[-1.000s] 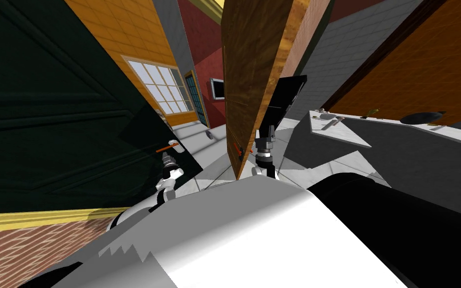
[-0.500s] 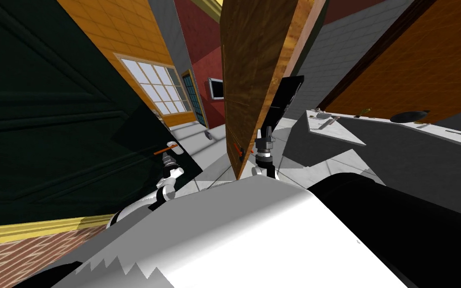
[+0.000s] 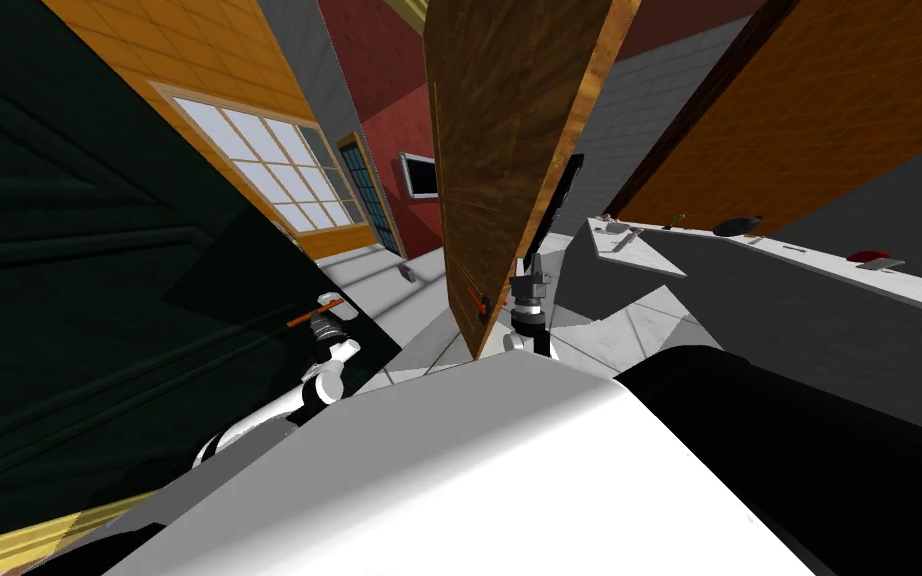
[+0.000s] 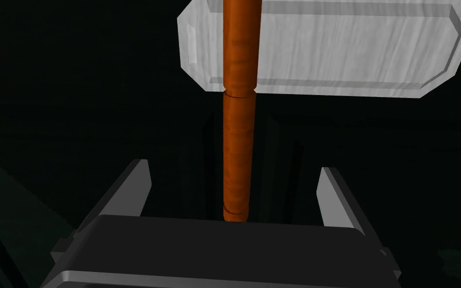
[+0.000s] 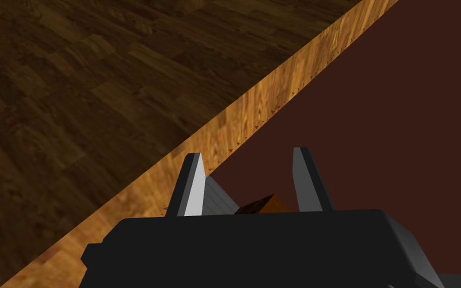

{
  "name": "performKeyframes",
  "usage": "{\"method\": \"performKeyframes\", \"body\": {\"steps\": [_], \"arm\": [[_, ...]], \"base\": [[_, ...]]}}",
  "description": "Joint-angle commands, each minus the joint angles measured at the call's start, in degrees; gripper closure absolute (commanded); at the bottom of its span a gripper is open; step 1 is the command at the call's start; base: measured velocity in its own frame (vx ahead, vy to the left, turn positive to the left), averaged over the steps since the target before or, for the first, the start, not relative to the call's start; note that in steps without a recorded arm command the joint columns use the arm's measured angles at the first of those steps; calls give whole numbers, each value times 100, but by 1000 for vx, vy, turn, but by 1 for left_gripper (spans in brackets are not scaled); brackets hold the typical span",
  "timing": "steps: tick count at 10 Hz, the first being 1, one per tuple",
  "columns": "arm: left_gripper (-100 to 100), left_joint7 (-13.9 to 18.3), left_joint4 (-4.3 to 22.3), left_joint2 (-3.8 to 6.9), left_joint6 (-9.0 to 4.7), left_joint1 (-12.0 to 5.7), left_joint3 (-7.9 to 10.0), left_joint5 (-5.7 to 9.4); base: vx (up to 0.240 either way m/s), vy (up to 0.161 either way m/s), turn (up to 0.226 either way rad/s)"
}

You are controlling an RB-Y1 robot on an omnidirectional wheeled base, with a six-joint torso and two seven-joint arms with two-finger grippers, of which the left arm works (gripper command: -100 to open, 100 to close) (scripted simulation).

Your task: Pull the door open

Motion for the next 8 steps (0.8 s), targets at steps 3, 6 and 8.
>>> {"method": "performKeyframes", "body": {"steps": [3, 6, 8], "arm": [[-100, -93, -137, 60, 41, 109, 190, 89], [-100, -234, -2, 235, -25, 216, 523, 246], [-100, -286, 28, 299, -49, 255, 647, 304]], "base": [[39, 58, -129], [43, 89, -244], [47, 98, -161]]}}
